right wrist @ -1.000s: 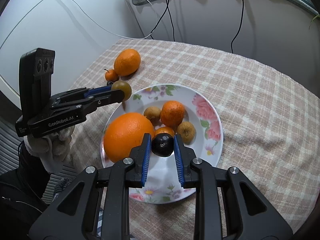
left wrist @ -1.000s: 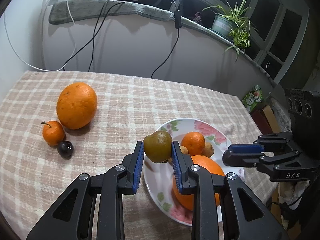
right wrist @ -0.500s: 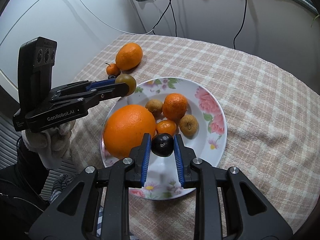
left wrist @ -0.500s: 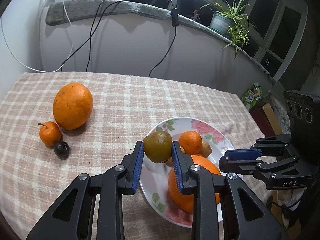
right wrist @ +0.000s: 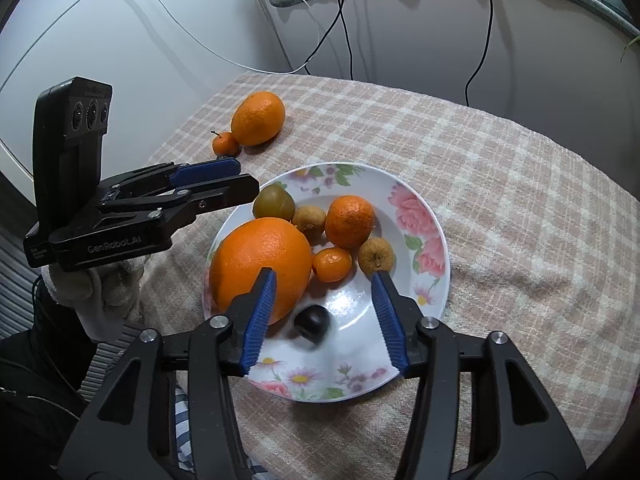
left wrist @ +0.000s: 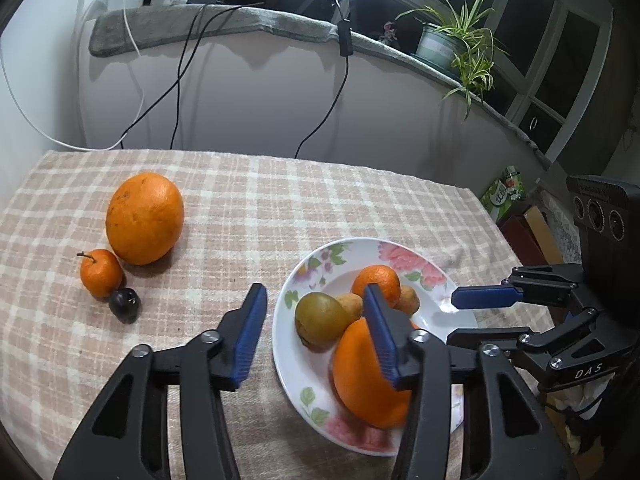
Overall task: Organize fruits
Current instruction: 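Open both grippers to drop the kiwi and plum into the plate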
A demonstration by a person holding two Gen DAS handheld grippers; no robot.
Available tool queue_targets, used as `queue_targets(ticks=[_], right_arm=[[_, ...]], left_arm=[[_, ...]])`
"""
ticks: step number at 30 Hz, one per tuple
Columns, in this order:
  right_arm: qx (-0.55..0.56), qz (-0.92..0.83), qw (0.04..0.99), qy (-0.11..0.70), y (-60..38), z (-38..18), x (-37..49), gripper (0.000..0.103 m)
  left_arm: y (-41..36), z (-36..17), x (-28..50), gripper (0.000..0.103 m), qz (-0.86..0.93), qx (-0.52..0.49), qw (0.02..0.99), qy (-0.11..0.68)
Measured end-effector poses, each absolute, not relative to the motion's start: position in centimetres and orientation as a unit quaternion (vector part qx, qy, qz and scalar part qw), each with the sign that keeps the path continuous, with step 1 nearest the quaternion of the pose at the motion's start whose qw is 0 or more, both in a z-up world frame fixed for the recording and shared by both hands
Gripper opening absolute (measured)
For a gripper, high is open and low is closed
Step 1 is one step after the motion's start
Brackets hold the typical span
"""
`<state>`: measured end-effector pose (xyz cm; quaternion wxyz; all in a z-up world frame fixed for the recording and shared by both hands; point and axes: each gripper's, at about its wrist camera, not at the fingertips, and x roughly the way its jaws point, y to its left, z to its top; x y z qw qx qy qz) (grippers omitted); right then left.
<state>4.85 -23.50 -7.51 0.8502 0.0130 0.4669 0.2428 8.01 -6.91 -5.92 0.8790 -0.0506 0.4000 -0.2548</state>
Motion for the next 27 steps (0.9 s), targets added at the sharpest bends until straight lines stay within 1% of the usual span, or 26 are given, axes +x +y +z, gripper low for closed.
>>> queue_targets(ticks=[1, 3, 5, 9, 13, 27], right_arm=[[0.012, 0.241, 0.851, 0.466, -23.5, -7.5, 4.8, 0.069], [0.009, 0.241, 0.854, 0.461, -23.5, -7.3, 4.7, 0.074], [0.006, 0.241, 0.855, 0.458, -23.4, -7.2, 4.6, 0.075], [-0.003, 0.242, 0.856, 0.457, -23.1, -7.0, 4.5, 0.076], [-0.003, 0.243, 0.857, 0.455, -22.9, -6.7, 4.7, 0.076], [0.005, 0.262, 0.853, 0.451, -21.0, -4.9, 7.5, 0.076]], left_arm=[[-7.0, -5.9, 8.0, 0.057, -0.255, -0.049, 0.879, 0.400], [-7.0, -5.9, 7.9, 0.059, -0.253, -0.047, 0.880, 0.399], [-7.0, -5.9, 7.9, 0.062, -0.251, -0.046, 0.880, 0.400], [-6.9, -5.8, 7.9, 0.063, -0.247, -0.046, 0.882, 0.400], [-6.5, -5.6, 7.8, 0.066, -0.240, -0.045, 0.886, 0.395], [-2.1, -5.2, 7.3, 0.066, -0.195, -0.053, 0.903, 0.378]])
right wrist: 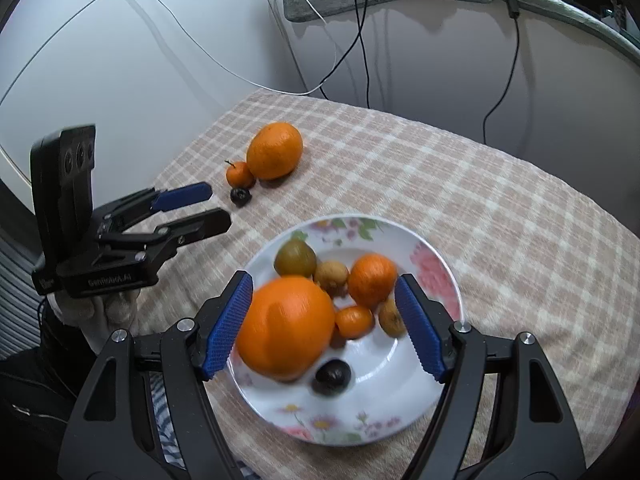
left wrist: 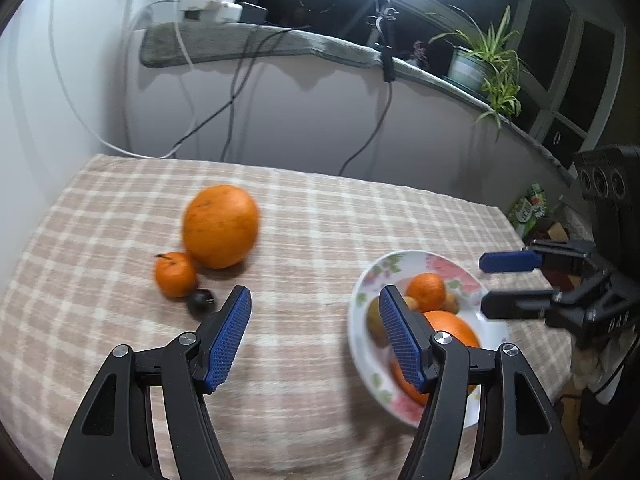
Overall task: Organize fruits
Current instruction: 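Move both open grippers toward the remaining large orange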
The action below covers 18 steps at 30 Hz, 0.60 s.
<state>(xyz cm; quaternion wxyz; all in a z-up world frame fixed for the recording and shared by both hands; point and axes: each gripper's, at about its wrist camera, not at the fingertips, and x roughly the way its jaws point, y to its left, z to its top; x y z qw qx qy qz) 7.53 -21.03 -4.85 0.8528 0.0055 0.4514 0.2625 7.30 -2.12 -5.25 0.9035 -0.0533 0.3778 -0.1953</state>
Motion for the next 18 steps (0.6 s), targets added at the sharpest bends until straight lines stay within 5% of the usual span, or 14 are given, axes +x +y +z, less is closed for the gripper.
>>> queue_targets(ticks=[18], right_arm=[[0.015, 0.294, 0.831, 0.473, -15.8, -3.9, 14.0, 0.076]], left_arm=[[3.6, -6.4, 8.7, 0.066, -0.145, -0.063, 0.910, 0.382]])
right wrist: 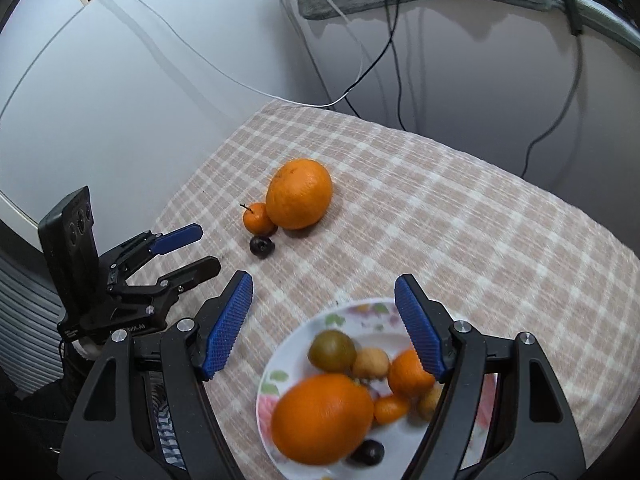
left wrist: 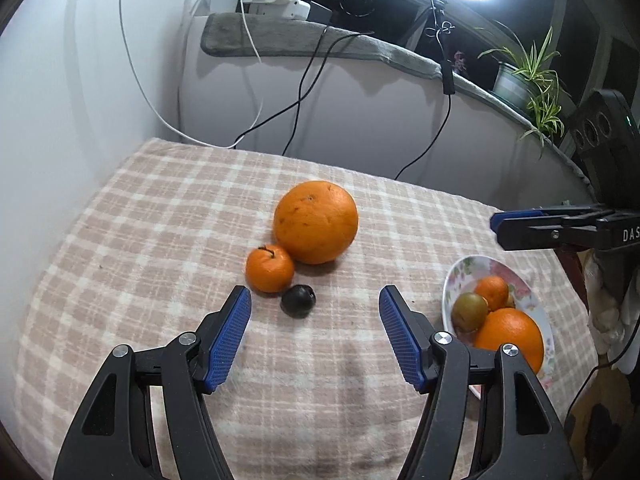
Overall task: Organize fruits
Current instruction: 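Move both open grippers toward the remaining large orange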
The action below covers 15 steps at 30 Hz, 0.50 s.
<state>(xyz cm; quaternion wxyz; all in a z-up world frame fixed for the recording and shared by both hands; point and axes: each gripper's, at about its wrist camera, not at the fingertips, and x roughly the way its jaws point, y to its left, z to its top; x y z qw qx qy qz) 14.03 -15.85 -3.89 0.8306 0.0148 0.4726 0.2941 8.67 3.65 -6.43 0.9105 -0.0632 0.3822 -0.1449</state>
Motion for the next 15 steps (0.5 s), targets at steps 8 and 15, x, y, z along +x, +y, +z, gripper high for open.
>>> queue_targets(ticks=[8, 15], right_arm=[[0.016, 0.305, 0.815, 0.493, -13.0, -4.7, 17.4, 0.076], [0.036, 0.305, 0.802, 0.512, -11.6, -5.8, 20.7, 0.076]], left_arm=[[4.0, -6.0, 11.1, 0.066, -0.153, -0.057, 0.912, 0.377], [3.4, -6.3, 13.5, 0.066, -0.171, -0.058, 0.904, 0.388]])
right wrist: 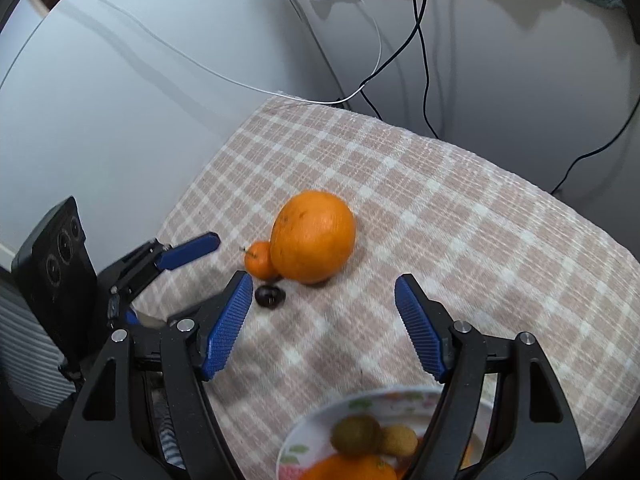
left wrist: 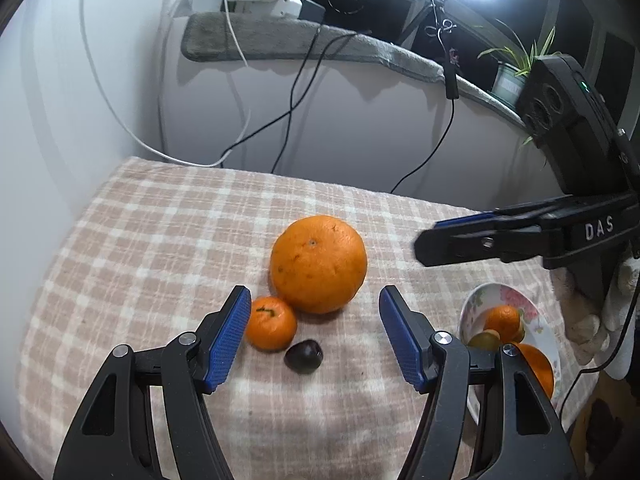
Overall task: Organize fruits
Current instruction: 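Move both open grippers toward the remaining large orange, then clamp the large orange between the right gripper and the left gripper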
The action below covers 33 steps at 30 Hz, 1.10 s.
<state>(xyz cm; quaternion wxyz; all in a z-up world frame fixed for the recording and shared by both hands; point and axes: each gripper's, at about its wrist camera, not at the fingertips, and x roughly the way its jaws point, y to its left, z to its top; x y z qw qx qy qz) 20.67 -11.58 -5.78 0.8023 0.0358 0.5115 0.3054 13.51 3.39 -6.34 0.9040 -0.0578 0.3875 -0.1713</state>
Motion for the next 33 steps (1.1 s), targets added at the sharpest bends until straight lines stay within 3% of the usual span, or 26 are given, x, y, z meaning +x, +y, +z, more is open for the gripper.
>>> queue_targets(ticks=[26, 31, 33], right_arm=[[0.069, 0.304, 0.759, 0.571, -7.8, -10.7, 26.0, 0.076], [0.081, 0.313, 0.756, 0.569, -7.6, -10.9, 25.8, 0.065], [0.081, 0.313, 0.757, 0.567, -7.6, -10.8, 25.8, 0.065]], left_arm=[[1.8, -8.7, 17.6, 0.068, -0.193, -0.062, 0.878, 0.434], [1.8, -8.8, 17.5, 0.067, -0.192, -0.063, 0.879, 0.433], [1.8, -8.8, 17.6, 0.066, -0.191, -0.064, 0.879, 0.431]])
